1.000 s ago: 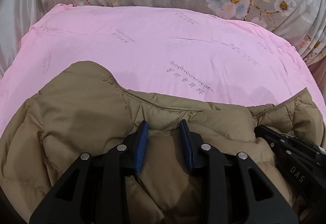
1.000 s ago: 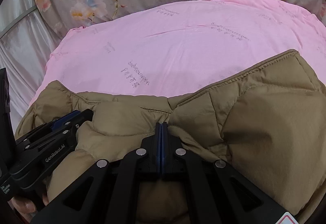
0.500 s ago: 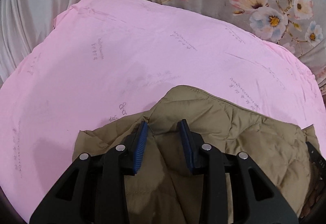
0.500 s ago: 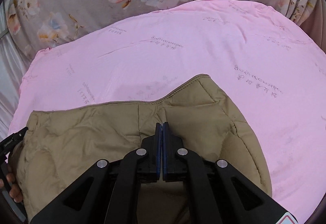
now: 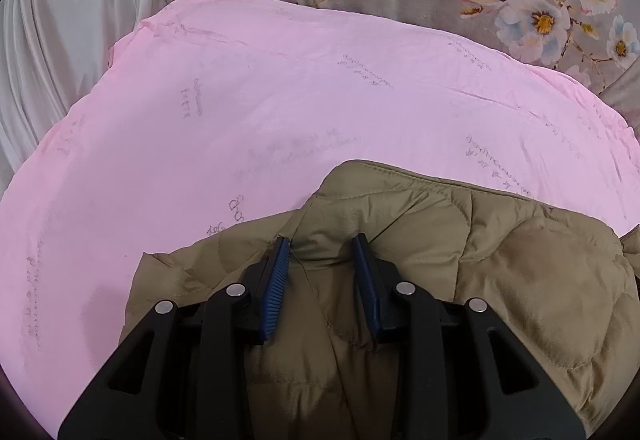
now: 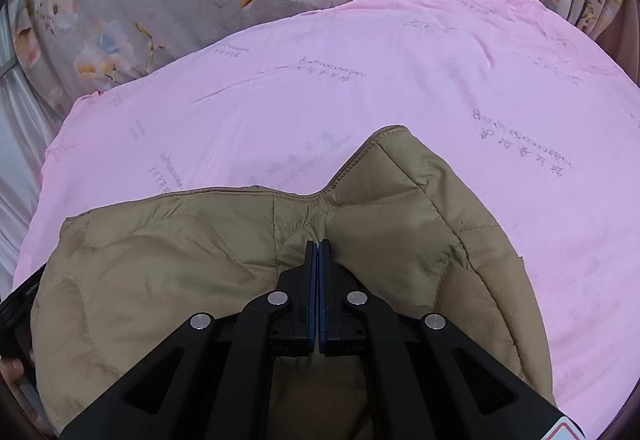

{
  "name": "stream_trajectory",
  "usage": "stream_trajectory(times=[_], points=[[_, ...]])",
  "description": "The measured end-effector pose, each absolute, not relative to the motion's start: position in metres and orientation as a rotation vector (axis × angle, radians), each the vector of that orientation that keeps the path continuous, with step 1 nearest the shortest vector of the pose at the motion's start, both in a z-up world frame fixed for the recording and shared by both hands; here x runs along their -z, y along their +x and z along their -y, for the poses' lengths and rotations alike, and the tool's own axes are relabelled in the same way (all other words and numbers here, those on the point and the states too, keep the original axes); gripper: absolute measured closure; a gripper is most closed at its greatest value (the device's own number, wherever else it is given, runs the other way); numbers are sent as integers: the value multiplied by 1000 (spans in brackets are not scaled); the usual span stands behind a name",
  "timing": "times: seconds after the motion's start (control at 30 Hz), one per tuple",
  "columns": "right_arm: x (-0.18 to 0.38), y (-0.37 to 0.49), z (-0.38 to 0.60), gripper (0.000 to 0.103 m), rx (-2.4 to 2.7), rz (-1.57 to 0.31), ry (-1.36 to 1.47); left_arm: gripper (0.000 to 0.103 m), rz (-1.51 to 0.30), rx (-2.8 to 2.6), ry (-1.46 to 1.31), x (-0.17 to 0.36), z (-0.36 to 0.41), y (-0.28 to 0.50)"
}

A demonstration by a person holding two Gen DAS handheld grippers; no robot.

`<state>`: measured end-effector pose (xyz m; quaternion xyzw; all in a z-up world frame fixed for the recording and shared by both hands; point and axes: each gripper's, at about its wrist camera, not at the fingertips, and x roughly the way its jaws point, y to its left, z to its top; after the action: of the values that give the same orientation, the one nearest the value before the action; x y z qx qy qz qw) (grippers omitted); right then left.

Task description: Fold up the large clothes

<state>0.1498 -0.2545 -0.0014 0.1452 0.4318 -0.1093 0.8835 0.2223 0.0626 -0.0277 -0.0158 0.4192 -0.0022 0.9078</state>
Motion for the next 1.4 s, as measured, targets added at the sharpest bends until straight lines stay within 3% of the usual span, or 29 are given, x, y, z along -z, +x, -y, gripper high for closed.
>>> stream_trajectory(times=[0.07,0.3,0.53,0.83,1.0,1.27,1.4], points=[[-12,139,245,90,231,-875,314,71,-869,7,-59,22,-68,217],[-57,103,140,90,-19,-838,185,54,-844,88,-133,-21,-75,144],[-20,89,92,90,-46,-929,117,36,-866,123,-205,-30,-105,62],[-3,79,88,91,-25,-900,105,19,-920,37,-360,-3,-170,3],[0,77,88,92,-19,-881,102,19,-1008,92,-602,31,-189,20],[2,76,90,92,-18,-870,114,19,-967,141,-622,35,-169,56],[3,75,89,92,-18,-871,114,47,-952,106,-536,28,-156,63]])
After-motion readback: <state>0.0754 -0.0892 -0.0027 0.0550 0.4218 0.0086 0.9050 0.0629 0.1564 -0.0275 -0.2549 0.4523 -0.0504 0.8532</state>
